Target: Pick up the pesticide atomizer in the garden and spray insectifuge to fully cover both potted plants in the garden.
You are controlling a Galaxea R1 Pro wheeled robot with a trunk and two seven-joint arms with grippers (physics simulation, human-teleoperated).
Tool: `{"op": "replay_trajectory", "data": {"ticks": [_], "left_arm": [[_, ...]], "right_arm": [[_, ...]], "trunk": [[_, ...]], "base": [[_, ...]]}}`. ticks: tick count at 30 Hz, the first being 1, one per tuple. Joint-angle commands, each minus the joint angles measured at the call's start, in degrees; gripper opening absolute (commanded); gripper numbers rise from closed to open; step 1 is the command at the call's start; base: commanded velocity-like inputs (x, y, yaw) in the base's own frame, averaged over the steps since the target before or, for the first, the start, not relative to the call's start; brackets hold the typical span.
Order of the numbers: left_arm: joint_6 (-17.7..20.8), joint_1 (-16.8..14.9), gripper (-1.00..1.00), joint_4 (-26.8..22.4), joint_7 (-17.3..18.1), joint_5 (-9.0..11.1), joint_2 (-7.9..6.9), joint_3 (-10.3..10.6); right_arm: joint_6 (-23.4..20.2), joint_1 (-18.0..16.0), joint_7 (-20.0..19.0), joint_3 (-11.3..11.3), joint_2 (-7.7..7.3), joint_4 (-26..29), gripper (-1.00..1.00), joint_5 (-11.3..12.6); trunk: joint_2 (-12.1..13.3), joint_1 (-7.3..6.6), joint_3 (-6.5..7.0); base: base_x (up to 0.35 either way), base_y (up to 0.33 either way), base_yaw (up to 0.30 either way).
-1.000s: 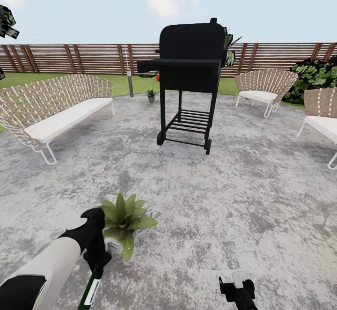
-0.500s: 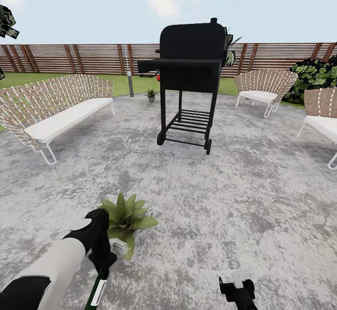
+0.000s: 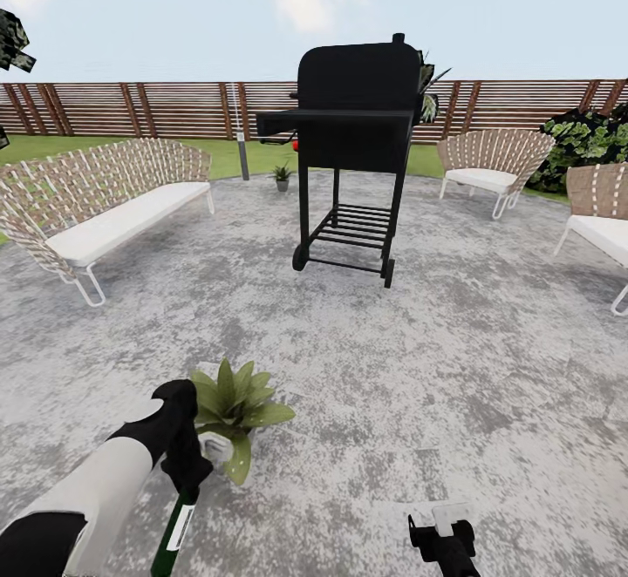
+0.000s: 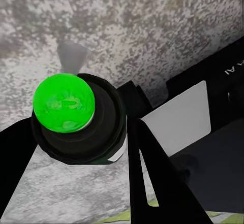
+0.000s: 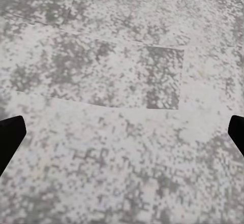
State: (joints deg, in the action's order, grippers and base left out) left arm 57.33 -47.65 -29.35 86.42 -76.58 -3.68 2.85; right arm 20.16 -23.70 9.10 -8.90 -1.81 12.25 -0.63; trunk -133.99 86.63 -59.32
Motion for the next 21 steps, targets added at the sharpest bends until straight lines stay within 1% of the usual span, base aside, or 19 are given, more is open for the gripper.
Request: {"op": "replay_trajectory", "data": {"ticks": [1, 3, 6, 10, 14, 17, 18, 19, 21], "left_arm": [[0.59, -0.07, -1.0, -0.08, 0.48, -0.32, 0.2, -0.26], [0.59, 0.04, -1.0, -0.04, 0.32, -0.32, 0.47, -0.76], [0.59, 0.02, -1.0, -0.02, 0.27, -0.34, 0.43, -0.94], [0.59, -0.03, -1.0, -0.06, 0.23, -0.48, 0.6, -0.92], [0.53, -0.2, -1.0, -0.06, 0.31, -0.42, 0.73, -0.9], [0.44, -0.48, -1.0, -0.09, 0.76, -0.83, 1.15, -0.72], [0.43, -0.77, -1.0, -0.09, 0.85, -0.85, 1.49, -0.69], [0.39, -1.34, -1.0, -0.03, 0.86, -0.97, 2.86, -0.62], [0.48, -1.99, -1.0, 0.4, 0.87, -0.95, 4.0, -0.58]], "right_arm": [[0.06, -0.03, 0.48, -0.48, -0.03, -0.03, 1.0, -0.07], [0.06, -0.03, 0.48, -0.48, 0.0, -0.03, 1.0, -0.06], [0.06, -0.03, 0.48, -0.47, -0.02, -0.03, 1.0, -0.07], [0.06, -0.03, 0.48, -0.46, -0.01, -0.03, 1.0, -0.07], [0.06, -0.03, 0.48, -0.45, 0.0, -0.03, 1.0, -0.07], [0.06, -0.03, 0.48, -0.45, 0.0, -0.03, 1.0, -0.05], [0.06, -0.03, 0.48, -0.45, 0.01, -0.03, 1.0, -0.05], [0.06, -0.03, 0.48, -0.44, -0.02, -0.03, 1.0, -0.05], [0.06, -0.03, 0.48, -0.43, -0.02, -0.03, 1.0, -0.04]], "trunk": [[-0.02, -0.01, -0.05], [-0.02, -0.01, -0.05], [-0.02, -0.01, -0.05], [-0.02, -0.01, -0.05], [-0.02, -0.01, -0.05], [-0.02, -0.01, -0.05], [-0.02, -0.01, -0.05], [-0.02, -0.01, -0.05], [-0.02, -0.01, -0.05]], "base": [[0.0, 0.0, 0.0], [0.0, 0.0, 0.0], [0.047, 0.049, 0.0], [0.189, 0.194, 0.0], [0.05, 0.05, 0.0], [0.004, 0.004, 0.0], [0.001, 0.001, 0.0], [0.0, 0.0, 0.0], [0.0, 0.0, 0.0]]}}
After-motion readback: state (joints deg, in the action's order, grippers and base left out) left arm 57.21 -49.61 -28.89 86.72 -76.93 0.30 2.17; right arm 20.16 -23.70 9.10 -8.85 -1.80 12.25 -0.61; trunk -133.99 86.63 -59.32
